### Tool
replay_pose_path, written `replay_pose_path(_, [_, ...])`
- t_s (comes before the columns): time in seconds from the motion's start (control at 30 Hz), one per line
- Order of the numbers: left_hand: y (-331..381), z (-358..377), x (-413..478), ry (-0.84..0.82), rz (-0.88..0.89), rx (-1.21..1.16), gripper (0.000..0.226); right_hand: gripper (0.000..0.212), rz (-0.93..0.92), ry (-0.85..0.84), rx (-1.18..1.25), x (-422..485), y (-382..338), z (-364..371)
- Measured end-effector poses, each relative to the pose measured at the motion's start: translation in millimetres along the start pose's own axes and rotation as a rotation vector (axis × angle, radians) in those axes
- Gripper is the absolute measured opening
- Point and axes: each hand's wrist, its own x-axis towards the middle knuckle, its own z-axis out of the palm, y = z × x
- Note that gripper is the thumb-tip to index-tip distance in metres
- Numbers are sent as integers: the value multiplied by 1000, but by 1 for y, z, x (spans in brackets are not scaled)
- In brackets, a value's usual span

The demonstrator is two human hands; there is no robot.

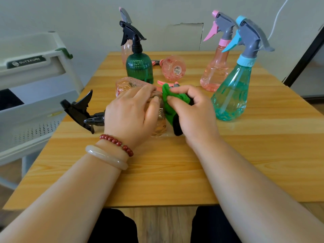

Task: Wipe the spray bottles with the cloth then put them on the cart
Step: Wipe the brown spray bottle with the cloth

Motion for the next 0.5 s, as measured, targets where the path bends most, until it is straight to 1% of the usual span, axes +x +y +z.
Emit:
replay_pose_path(0.03, [0, 0, 0, 0, -1, 1, 46, 17, 11, -13, -20, 0, 0, 1])
replay_pose_path(0.13, [0, -2, 1, 5, 12, -12, 42, 10, 76, -149, -325, -1, 3, -1])
replay_pose_path(0.17, [1, -2, 1, 9, 16, -14, 42, 9, 84, -177, -393, 0, 3, -2])
replay_pose_path(0.2, [1, -2, 1, 15, 18, -13, 42, 9, 95, -184, -410, -1, 0, -3])
replay_pose_path(0.27, [1, -1, 2, 19, 7, -10, 43, 12, 121, -160, -336, -2, -6, -4])
replay_pose_path(0.37, [0, 0, 3, 12, -7, -14, 46, 11, 186, -86, -122, -8, -17, -3])
replay_pose_path(0.5, [-3, -1, 4, -13, 7, -22, 46, 5, 251, -181, -164, -10, -23, -13])
